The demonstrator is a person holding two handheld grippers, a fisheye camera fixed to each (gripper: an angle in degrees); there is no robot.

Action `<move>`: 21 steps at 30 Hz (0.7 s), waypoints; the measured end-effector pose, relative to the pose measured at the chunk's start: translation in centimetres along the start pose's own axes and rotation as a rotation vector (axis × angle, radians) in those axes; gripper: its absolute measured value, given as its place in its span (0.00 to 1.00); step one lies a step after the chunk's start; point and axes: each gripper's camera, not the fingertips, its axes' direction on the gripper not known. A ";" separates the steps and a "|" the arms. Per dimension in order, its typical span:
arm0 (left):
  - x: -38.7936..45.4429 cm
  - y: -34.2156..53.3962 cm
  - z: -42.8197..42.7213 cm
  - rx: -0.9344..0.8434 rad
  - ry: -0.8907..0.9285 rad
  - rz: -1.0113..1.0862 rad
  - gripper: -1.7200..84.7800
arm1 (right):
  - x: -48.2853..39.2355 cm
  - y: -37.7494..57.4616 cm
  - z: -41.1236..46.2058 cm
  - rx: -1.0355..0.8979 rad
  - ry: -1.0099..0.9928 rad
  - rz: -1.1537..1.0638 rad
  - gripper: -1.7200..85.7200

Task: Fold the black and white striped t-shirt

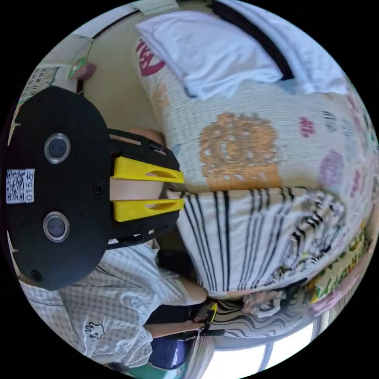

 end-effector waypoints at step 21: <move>6.7 -23.6 -6.7 0.400 -0.114 0.161 0.02 | -1.9 -27.1 -4.3 0.180 0.124 -0.109 0.05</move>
